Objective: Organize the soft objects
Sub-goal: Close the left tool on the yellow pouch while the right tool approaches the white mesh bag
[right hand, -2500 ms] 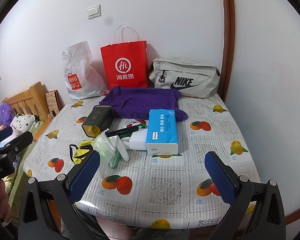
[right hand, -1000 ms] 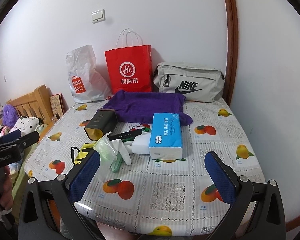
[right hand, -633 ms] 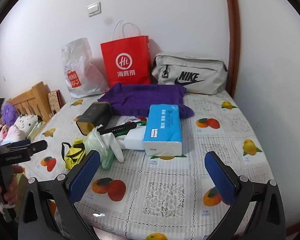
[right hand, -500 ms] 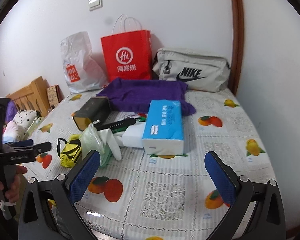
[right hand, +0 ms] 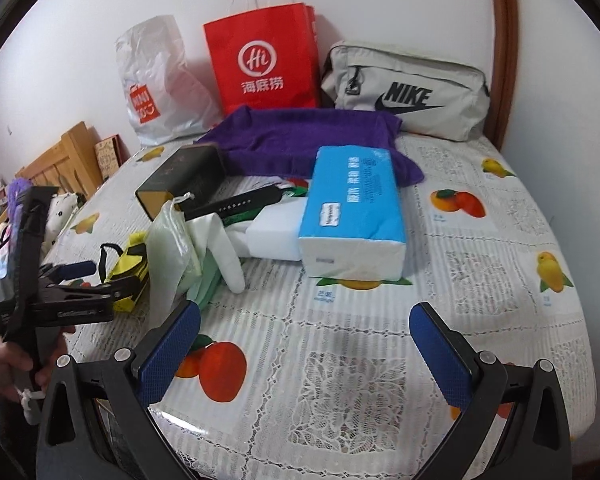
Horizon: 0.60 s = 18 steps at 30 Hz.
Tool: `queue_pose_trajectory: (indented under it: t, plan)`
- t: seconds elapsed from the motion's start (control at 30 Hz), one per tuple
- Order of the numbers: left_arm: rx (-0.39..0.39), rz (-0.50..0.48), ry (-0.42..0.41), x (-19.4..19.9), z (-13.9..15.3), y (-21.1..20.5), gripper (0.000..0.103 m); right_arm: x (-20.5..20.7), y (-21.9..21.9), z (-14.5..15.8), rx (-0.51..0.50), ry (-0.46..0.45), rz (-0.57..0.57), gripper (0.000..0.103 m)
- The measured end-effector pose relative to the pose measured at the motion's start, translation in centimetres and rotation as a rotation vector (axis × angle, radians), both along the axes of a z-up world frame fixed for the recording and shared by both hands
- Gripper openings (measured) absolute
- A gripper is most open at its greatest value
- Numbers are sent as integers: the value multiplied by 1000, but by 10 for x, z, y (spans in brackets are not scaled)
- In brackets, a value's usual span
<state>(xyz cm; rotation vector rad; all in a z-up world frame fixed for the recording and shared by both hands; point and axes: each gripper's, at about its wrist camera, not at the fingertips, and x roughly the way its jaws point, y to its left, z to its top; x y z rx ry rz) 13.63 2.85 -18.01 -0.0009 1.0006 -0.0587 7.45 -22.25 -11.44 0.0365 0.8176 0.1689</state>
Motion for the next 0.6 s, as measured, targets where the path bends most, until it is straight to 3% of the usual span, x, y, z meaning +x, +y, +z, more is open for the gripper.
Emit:
queue_pose_trajectory:
  t: [0.1,0.23,0.37,0.6]
  plan:
    - [-13,0,13,7,-8,0,101,3,7,-2,2,6,24,103]
    - [18,-26,-22,6,-8,0,73,6,22,-2,14,18,68,103]
    - [-45,-13,-33,3,-3,18,67,10,40,-4,11,15,106,103]
    - [67,81,-62,0,-1,45,67,24,78,-15,5,47,183,103]
